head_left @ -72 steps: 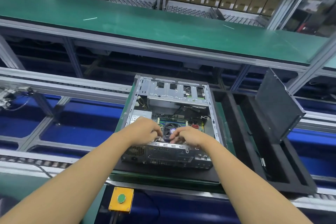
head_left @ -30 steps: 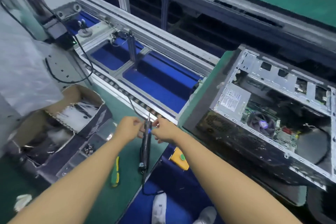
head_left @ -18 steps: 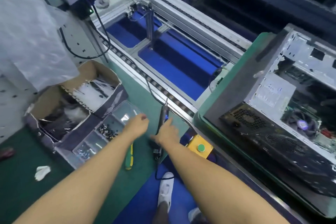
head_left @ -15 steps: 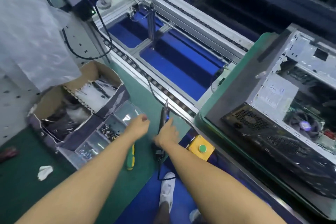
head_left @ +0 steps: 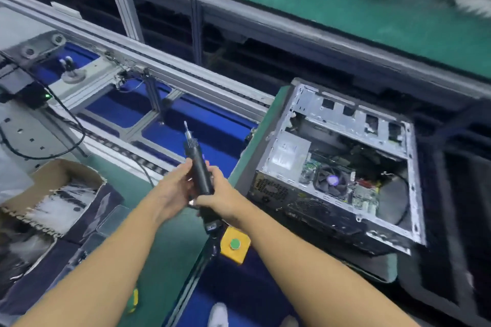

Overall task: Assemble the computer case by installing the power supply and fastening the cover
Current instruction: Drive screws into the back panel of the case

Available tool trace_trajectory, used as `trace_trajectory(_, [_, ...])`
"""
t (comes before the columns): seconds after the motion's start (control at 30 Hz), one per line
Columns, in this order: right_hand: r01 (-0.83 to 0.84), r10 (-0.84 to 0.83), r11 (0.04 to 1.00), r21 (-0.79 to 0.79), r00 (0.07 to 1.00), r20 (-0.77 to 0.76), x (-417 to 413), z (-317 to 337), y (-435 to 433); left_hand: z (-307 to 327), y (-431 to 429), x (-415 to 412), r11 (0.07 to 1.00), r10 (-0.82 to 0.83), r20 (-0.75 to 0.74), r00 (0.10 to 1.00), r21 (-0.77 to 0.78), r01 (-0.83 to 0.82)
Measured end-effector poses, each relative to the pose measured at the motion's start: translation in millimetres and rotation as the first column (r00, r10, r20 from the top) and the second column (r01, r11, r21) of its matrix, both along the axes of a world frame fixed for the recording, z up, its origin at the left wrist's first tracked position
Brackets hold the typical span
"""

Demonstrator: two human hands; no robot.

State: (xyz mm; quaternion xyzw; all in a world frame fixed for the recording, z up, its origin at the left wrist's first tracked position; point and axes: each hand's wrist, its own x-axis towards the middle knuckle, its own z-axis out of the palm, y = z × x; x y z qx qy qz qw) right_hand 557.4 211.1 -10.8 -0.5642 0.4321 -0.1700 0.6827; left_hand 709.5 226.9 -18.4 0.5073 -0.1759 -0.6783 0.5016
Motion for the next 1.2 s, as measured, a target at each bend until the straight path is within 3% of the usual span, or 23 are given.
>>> trace_trajectory(0.17, [0.033,-0.013,0.995,-0.091,0.976,0.217,-79,68,-17,69,-44,-72,0.972,-0.161,-0.133,0.978,-0.191,0.134])
trace_trajectory(0.33, [0.272,-0.194,0.948,-0.166,0.906,0.375,-180,99,-22,113,-76,-190,0.903,-0.353,-0.121,0.928,-0.304,0.304])
trace_trajectory(0.43, [0.391,-0.293,0.910,-0.138,0.842,0.453,-254,103,-15,125,-88,-269,0.832,-0.492,-0.044,0.869,-0.319,0.455])
trace_trajectory(0.6, [0.604,-0.516,0.787,-0.121,0.754,0.407,-385,95,20,120,-91,-402,0.649,-0.701,0.135,0.701,-0.288,0.704])
trace_trajectory(0.73, [0.694,-0.620,0.719,-0.041,0.667,0.414,-474,74,53,100,-81,-492,0.585,-0.696,0.321,0.642,-0.265,0.766])
trace_trajectory(0.87, [0.769,-0.722,0.639,0.020,0.590,0.362,-546,51,86,66,-77,-553,0.584,-0.586,0.585,0.561,-0.175,0.793])
trace_trajectory(0.97, [0.792,-0.768,0.608,0.051,0.571,0.291,-588,30,108,41,-74,-582,0.514,-0.548,0.769,0.330,-0.002,0.858])
trace_trajectory(1.0, [0.790,-0.767,0.611,0.049,0.575,0.286,-599,23,114,31,-71,-590,0.461,-0.535,0.818,0.211,0.074,0.884])
trace_trajectory(1.1, [0.782,-0.762,0.621,0.060,0.583,0.282,-620,-1,130,0,-65,-603,0.248,-0.341,0.900,-0.272,0.365,0.897])
trace_trajectory(1.2, [0.773,-0.771,0.625,0.106,0.592,0.235,-630,-25,140,-24,-60,-608,0.204,-0.065,0.793,-0.605,0.604,0.770])
